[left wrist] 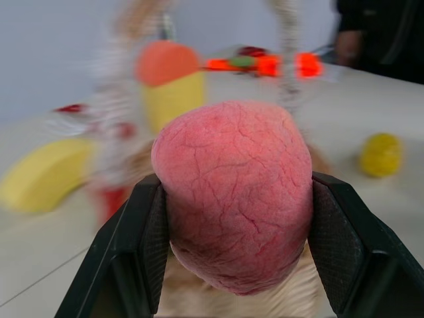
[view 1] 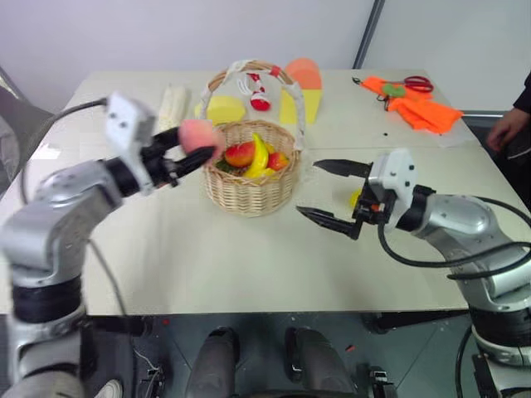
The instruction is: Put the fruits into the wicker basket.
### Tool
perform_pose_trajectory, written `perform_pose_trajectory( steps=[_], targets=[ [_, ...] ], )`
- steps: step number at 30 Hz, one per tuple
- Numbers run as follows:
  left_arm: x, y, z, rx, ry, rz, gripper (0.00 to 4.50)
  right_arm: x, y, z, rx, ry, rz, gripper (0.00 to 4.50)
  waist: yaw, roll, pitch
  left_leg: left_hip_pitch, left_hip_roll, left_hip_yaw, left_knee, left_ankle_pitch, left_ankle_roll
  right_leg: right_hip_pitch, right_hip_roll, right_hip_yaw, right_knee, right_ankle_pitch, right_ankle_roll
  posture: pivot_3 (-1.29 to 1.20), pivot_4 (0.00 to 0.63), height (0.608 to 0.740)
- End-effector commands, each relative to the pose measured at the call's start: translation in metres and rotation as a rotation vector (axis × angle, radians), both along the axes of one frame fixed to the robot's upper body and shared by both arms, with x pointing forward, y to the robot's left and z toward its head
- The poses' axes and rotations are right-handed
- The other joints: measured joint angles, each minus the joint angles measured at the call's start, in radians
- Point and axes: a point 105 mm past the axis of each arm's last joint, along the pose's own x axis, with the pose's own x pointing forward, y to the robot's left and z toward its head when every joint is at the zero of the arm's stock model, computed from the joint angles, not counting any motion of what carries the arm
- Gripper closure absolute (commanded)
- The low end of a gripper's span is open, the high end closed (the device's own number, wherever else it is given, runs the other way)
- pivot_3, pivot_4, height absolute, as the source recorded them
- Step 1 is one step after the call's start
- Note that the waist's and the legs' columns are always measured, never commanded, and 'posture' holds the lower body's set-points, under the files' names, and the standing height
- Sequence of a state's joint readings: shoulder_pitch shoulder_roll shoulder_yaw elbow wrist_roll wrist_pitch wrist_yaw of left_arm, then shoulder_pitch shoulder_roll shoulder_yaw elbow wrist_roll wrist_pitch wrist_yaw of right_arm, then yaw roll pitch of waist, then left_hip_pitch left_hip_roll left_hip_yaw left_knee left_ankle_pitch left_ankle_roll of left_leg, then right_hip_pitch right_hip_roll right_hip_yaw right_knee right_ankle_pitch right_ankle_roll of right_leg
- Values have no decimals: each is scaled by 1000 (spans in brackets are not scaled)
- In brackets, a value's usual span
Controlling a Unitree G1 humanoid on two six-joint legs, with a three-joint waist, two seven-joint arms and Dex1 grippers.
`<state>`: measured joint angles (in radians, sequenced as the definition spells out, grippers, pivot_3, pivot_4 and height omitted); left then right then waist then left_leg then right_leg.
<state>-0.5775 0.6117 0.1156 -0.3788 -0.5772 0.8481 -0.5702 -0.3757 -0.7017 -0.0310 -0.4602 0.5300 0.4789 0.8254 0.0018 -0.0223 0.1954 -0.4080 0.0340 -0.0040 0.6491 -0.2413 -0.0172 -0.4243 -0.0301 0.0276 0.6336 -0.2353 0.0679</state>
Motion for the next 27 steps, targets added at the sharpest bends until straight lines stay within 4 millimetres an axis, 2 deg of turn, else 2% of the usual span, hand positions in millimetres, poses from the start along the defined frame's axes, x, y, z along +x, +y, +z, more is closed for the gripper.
perform_pose_trajectory(
  steps=[1, 2, 5, 6, 9, 12, 14, 17, 21, 24, 27],
  targets=[
    [22, -15, 2, 11, -25, 42, 1909, 1, -1, 13, -2, -67, -11, 0, -2, 0, 0, 0, 0, 0, -1, 0, 0, 0, 1, 0, 0, 1, 2, 0, 150, 740],
    [27, -17, 1, 8, -20, 54, 1909, 2, -1, 14, -4, -69, -17, 0, -4, 0, 0, 0, 0, -1, -1, 0, 0, -1, 1, 0, 1, 0, 3, 0, 150, 740],
    [35, -24, -3, 21, -23, 47, 602, 10, -12, 8, -43, -62, -109, 0, -17, 0, 0, 0, 1, -2, -2, 0, 1, -2, 3, -1, 2, 0, 4, 0, 150, 740],
    [37, -25, -4, 35, -40, 50, 103, 16, -22, 3, -93, -76, -166, 0, -17, 0, 0, 0, 1, -2, -2, -1, 1, -2, 3, -1, 3, 0, 4, 0, 150, 740],
    [37, -25, -4, 43, -64, 39, 42, 27, -43, -8, -237, -111, -261, 0, -15, 0, 0, 0, 1, -2, -2, -1, 1, -3, 3, -1, 4, 0, 4, 0, 150, 740],
    [23, -27, -2, 38, -89, -57, 42, 35, -71, -28, -535, -186, -294, 0, -14, 0, 0, 0, 0, -1, -1, -1, 1, -3, 2, 0, 3, 0, 4, 0, 150, 740],
    [11, -26, -2, 26, -80, -127, 42, 40, -82, -37, -650, -219, -287, 0, -17, 0, 0, 0, 0, 0, -1, -1, 1, -3, 2, 0, 3, -2, 1, 0, 150, 740],
    [-5, -26, -4, -6, -37, -217, 42, 44, -91, -48, -744, -244, -261, 0, -20, 0, 0, 0, 1, 0, -1, -1, 1, -3, 3, 1, 3, -2, 1, 0, 150, 740],
    [-41, -30, -18, 18, 25, -374, 42, 57, -100, -66, -843, -277, -254, 0, -21, 1, 0, 1, 1, 0, -1, -1, 1, -4, 3, 2, 5, -1, 2, 0, 150, 740],
    [-57, -36, -28, 10, 86, -427, 42, 70, -100, -73, -853, -311, -281, 0, -20, 1, 0, 1, 1, 0, 0, 0, 1, -3, 2, 2, 5, -2, 1, 0, 150, 740],
    [-64, -39, -37, -6, 129, -427, 42, 79, -102, -78, -884, -344, -297, 0, -18, 1, 0, 1, 0, 0, 1, 0, 1, -3, 2, 2, 7, -2, 0, 0, 150, 740]
  ],
)
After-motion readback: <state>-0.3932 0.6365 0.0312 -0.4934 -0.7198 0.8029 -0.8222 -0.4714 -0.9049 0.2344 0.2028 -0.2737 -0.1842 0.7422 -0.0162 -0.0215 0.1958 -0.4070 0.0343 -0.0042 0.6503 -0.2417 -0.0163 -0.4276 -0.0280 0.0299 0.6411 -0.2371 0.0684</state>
